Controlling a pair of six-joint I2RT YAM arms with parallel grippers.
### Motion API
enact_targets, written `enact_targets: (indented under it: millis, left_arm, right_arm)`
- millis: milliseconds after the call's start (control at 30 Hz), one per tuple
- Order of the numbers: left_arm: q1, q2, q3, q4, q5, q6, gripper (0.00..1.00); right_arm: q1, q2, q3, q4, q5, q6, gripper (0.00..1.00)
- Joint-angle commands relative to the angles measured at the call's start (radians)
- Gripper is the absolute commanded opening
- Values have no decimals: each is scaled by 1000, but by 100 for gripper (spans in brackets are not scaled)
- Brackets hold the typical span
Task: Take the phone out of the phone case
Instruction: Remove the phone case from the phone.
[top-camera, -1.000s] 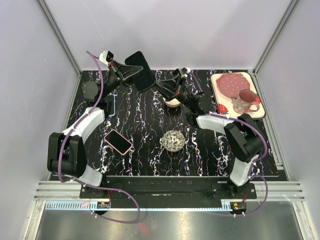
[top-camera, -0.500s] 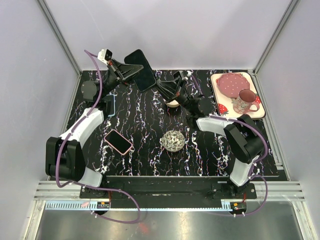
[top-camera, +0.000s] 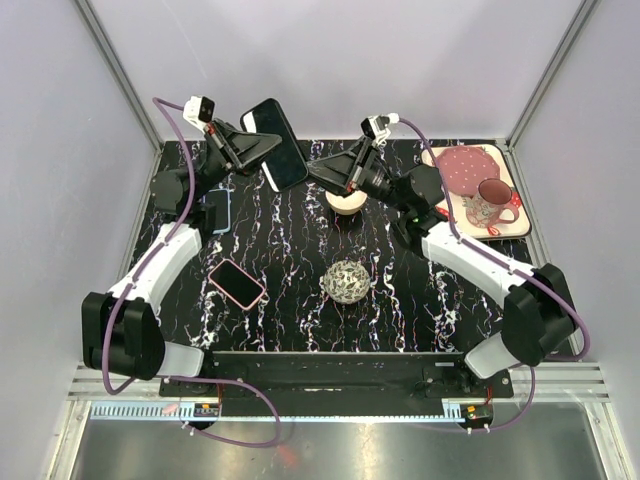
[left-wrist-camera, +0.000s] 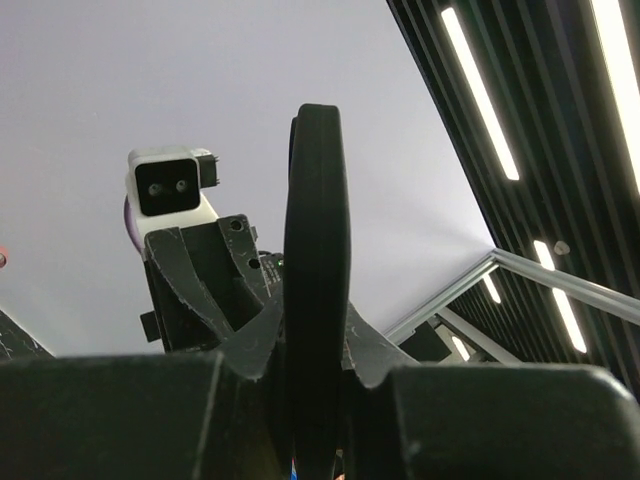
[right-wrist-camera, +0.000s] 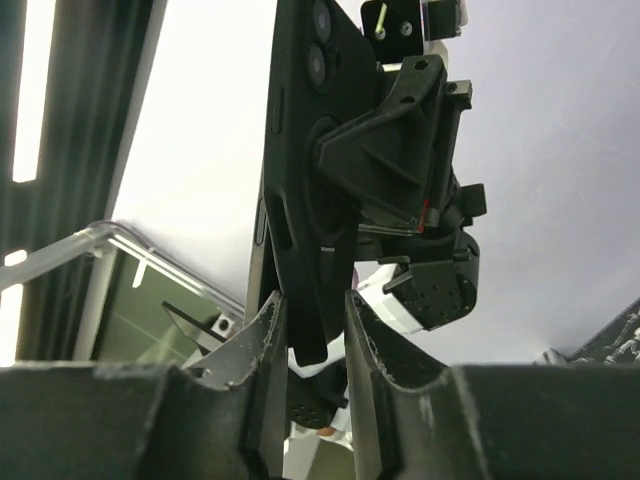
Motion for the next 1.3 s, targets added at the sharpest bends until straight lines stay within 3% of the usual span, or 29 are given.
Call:
enact_targets:
  millis: [0,267,367,500,567,767,867,900,967,1000,1067,1200,1267]
  left_arm:
    - [-129,-86,7,262,217,-69,0]
    - [-143,-49,-49,242,254,-32,0]
    - [-152,-10,-63,257,234,-20,0]
    - [-157,63,-59,309,241,-41,0]
    - [-155,93,-62,335,248,-57,0]
    - [-154,127,-84,262,260,23,0]
    - [-155,133,-81,190,275,86,12]
    - [-155,133,-82,164,278,104,26]
    - [-154,132,-87,100,284,158,40]
    - [-155,130,-89,52,283,176,54]
    - [-154,127,-83,-32,283,256,62]
    - [-145,106,-50,-354,275,487,78]
    - [-145,109,-21,-425,266,534,86]
  right_arm:
    - [-3,134,44,-476,52,-169,31]
    - [-4,217,220,-508,-91,-225,34]
    - [11,258,190,-323,-108,-122,33]
    - [10,352,129,13,-137,98,21]
    - [8,364,84,67,-128,129,1]
    - [-24,340,-34,123,-85,153,0]
    - [-58,259,-100,25,-51,107,0]
    - [-78,236,-118,-33,-25,75,0]
    - [-96,167,-161,-103,-1,19,0]
    - [-117,144,-171,-170,22,-1,0]
    - [-136,63,-198,-227,50,-34,0]
    - [-151,-103,-151,-537,175,-227,0]
    - [-151,-175,-120,-674,216,-318,0]
